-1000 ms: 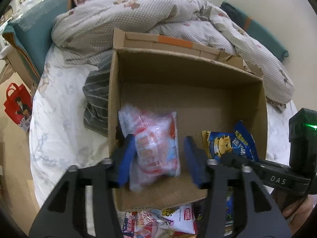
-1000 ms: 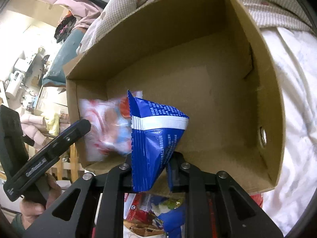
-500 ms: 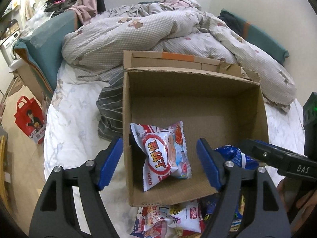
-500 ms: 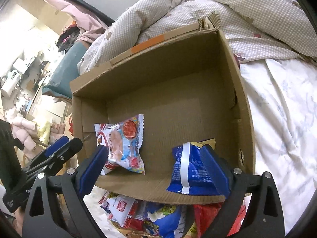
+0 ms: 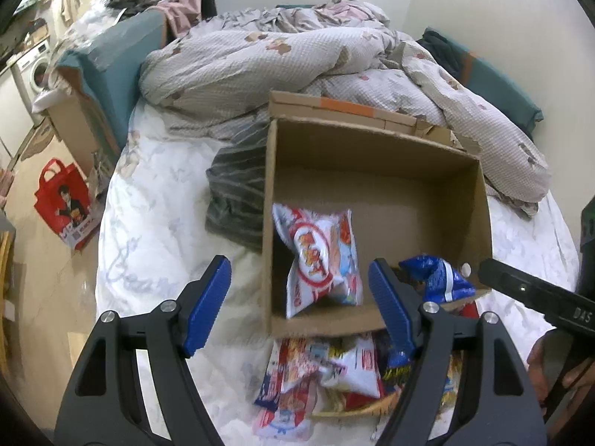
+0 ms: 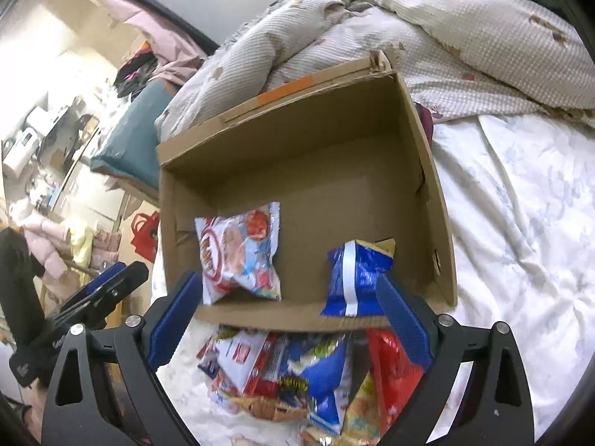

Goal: Organize snacks
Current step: 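Withdraw both grippers from the box back toward the snack pile, then grasp the white stick snack with the left gripper while the right grasps the red bag, then lower both held snacks into the box and open both grippers, then withdraw both grippers from the box toward the remaining snacks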

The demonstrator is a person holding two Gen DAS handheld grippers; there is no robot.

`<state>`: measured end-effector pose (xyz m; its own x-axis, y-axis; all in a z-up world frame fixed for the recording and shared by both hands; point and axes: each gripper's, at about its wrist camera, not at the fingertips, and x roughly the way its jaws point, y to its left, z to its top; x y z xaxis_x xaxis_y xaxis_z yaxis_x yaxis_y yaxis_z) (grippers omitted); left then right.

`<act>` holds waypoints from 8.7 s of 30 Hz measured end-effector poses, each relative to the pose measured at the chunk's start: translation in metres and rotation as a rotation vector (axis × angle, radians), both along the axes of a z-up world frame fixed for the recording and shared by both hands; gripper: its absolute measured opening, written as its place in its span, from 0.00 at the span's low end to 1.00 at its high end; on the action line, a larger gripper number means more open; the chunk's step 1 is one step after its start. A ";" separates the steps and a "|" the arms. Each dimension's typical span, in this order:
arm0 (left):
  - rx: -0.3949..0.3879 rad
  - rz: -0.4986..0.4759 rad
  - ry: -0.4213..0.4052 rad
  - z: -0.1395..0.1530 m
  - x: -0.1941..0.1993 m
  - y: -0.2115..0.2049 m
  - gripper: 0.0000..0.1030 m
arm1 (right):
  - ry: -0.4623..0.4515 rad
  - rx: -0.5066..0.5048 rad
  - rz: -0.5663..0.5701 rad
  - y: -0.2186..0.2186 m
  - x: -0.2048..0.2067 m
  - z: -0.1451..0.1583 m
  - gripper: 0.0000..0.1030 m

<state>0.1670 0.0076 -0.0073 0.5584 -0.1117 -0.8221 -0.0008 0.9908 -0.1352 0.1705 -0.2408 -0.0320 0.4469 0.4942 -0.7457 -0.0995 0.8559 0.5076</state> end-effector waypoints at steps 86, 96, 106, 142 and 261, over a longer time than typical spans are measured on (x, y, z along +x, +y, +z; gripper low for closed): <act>-0.072 0.034 0.223 -0.042 -0.080 0.021 0.14 | 0.358 -0.318 -0.142 -0.044 -0.039 -0.092 0.61; -0.069 0.042 0.234 -0.048 -0.081 0.021 0.14 | 0.291 -0.240 -0.264 -0.094 -0.055 -0.068 0.34; -0.053 0.091 0.188 -0.041 -0.079 0.031 0.14 | 0.076 -0.142 -0.442 -0.131 -0.086 -0.009 0.33; -0.012 -0.178 -0.018 0.001 0.029 -0.053 0.14 | -0.138 -0.180 -0.098 -0.020 0.018 0.022 0.33; 0.084 -0.069 0.468 -0.152 -0.042 -0.017 0.64 | 0.077 -0.016 -0.188 -0.068 -0.081 -0.012 0.84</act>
